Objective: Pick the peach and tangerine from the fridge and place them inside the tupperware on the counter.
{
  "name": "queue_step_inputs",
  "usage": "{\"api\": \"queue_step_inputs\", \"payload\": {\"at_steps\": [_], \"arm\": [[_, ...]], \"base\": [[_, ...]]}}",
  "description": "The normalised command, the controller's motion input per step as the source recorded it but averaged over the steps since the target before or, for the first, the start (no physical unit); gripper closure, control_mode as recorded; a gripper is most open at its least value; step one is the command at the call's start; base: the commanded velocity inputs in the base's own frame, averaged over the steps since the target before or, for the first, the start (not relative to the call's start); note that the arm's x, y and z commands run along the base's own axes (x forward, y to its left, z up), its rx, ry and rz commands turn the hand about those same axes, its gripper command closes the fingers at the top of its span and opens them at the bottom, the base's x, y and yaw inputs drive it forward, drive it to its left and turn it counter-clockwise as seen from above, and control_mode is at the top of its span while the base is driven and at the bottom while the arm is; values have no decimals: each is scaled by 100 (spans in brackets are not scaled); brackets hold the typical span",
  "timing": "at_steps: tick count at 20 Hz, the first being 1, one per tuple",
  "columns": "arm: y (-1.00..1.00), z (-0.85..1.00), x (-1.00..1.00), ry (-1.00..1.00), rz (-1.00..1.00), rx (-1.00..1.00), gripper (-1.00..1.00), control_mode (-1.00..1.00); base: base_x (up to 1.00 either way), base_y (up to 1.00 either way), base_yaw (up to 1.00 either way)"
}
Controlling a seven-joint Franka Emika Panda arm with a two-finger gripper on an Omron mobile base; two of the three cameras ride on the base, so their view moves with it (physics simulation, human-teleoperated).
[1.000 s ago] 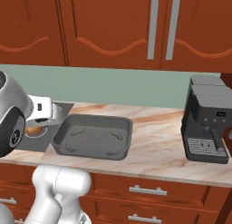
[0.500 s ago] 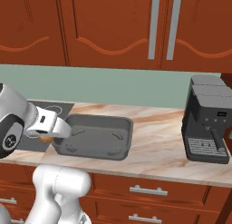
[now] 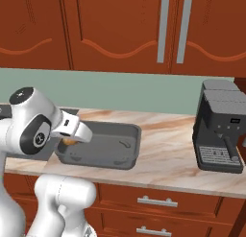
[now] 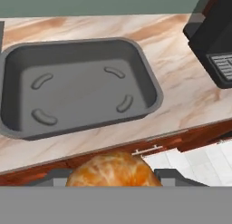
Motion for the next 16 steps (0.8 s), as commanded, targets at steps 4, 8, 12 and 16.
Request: {"api": "queue_step_inputs", "payload": {"at_steps": [4,8,12,16], "arm": [[0,-66,63,0,0,0,100,-100],[3,-68,47,0,4,1,100,-100],[17,-60,45,0,5,0,100,-100],[33,-44,49,0,6,1,100,-100]], "base": [[0,0,0],[0,0,0],[0,0,0],[0,0,0]]}}
